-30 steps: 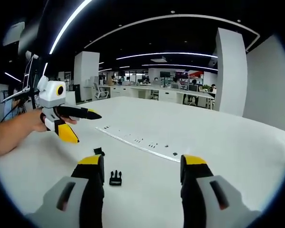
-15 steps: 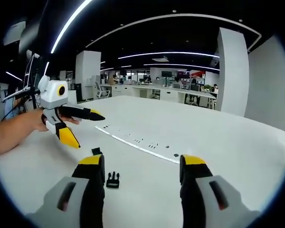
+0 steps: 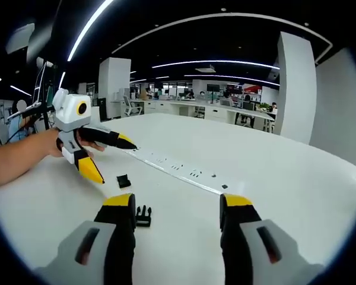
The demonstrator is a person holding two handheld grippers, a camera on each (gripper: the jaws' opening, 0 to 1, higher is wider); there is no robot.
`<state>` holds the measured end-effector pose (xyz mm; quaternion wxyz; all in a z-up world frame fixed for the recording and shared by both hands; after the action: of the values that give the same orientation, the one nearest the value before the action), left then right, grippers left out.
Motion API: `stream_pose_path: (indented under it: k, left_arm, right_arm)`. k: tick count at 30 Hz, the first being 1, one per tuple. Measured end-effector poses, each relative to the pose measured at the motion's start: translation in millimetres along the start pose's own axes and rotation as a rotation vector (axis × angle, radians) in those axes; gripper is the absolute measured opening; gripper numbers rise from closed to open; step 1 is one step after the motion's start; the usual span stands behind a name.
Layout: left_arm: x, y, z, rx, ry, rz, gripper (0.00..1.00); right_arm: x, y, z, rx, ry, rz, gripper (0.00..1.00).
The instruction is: Snap the two parts of the plastic buckle together until the buckle closes and remains connected.
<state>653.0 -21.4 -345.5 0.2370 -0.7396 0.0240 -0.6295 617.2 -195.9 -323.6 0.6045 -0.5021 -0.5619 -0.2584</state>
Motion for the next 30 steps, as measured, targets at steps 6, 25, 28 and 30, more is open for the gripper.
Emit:
stream_pose_path:
  k: [6, 25, 28, 30]
  left_arm:
    - [-2.3, 7, -7.7, -0.037, 0.037, 0.022, 0.77]
    - [-2.8, 8, -22.5, -0.117, 0.068, 0.04, 0.61]
    - [-6.7, 10, -25.6, -0.135, 0.076, 0.061, 0.6]
    - [-8.3, 10, -27.0, -0.141, 0.071, 0.07, 0.58]
  right_arm:
    - [-0.9, -3, 7, 0.036, -0.011, 0.013, 0.49]
    - [-6.8, -7, 23, 0.109, -0.053, 0.052, 0.43]
    - [-6.2, -8, 28, 0.127, -0.053, 0.052, 0.41]
    - [-6.4, -7, 29, 0.136, -0.056, 0.053, 0.39]
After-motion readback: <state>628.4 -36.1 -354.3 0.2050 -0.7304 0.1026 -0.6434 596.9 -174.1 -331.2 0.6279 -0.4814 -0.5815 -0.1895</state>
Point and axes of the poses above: the point that each gripper's makers call its tool centre point, and the gripper's own axes: y roughly forward along the fingers, z roughly to its left, x roughly out of its top, the point moved 4 cm from there along -y, roughly backward along the fingers, and after that the axes turned 8 degrees about -x, right-handed, at the moved point
